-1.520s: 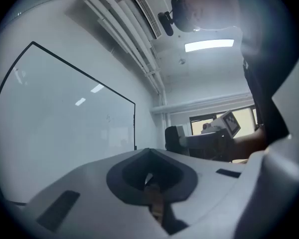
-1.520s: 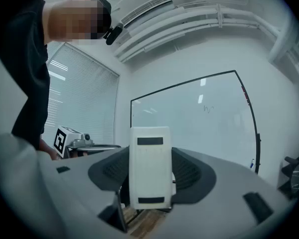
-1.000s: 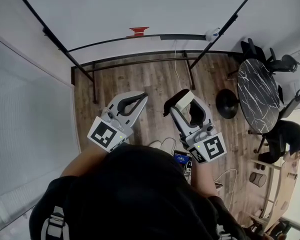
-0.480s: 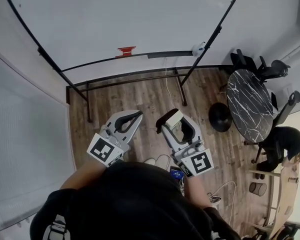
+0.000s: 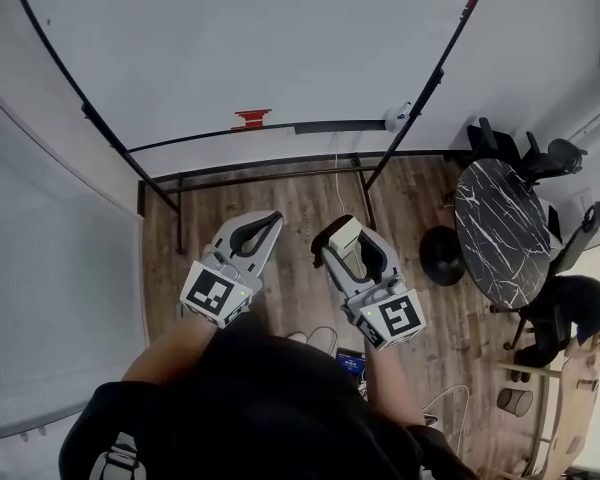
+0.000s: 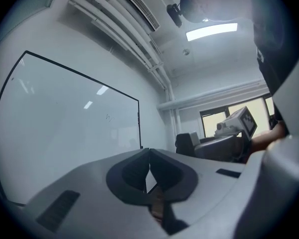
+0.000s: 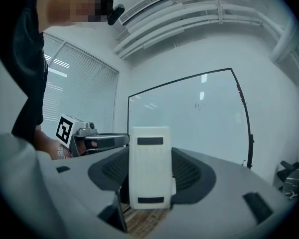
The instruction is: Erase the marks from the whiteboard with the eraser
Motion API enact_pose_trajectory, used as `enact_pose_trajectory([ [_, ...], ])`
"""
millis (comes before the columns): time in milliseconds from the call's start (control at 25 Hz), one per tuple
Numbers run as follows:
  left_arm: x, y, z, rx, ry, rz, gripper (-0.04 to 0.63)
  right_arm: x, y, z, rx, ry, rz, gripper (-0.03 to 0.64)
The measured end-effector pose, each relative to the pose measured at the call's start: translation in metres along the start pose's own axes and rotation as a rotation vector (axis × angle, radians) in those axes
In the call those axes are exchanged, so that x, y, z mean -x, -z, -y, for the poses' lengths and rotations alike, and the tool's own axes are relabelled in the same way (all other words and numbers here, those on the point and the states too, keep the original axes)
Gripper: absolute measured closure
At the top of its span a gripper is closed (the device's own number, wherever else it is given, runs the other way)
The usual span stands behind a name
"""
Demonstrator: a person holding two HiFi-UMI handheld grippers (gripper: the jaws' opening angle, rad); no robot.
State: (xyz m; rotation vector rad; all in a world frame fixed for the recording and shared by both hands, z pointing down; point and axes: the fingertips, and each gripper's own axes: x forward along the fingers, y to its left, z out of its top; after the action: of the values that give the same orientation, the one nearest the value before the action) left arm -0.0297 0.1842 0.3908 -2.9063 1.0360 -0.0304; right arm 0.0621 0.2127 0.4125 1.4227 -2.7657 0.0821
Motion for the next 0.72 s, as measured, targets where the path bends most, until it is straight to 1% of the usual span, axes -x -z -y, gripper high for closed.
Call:
enact_pose_trajectory([
  [240,-0.032,0.000,-0.040,0.020,-0.015,-0.001,0.591,-0.050,-0.006,0.031,0.005,0.009,-0.012,0.364],
  [440,-0.065,0.010,-0.093,0.045,0.012,0.009,0.591,-0.106,-0.015,0.061,0.062,0.053,-0.025,0.364],
  [600,-0.092,0.016,-0.140,0.065,0.037,0.008,0.591,-0.158,-0.021,0.084,0.063,0.060,-0.046,0.364],
  [720,-0.114,0.017,-0.176,0.075,0.060,0.013,0.591,-0.197,-0.025,0.102,0.040,0.058,-0.054,0.367],
])
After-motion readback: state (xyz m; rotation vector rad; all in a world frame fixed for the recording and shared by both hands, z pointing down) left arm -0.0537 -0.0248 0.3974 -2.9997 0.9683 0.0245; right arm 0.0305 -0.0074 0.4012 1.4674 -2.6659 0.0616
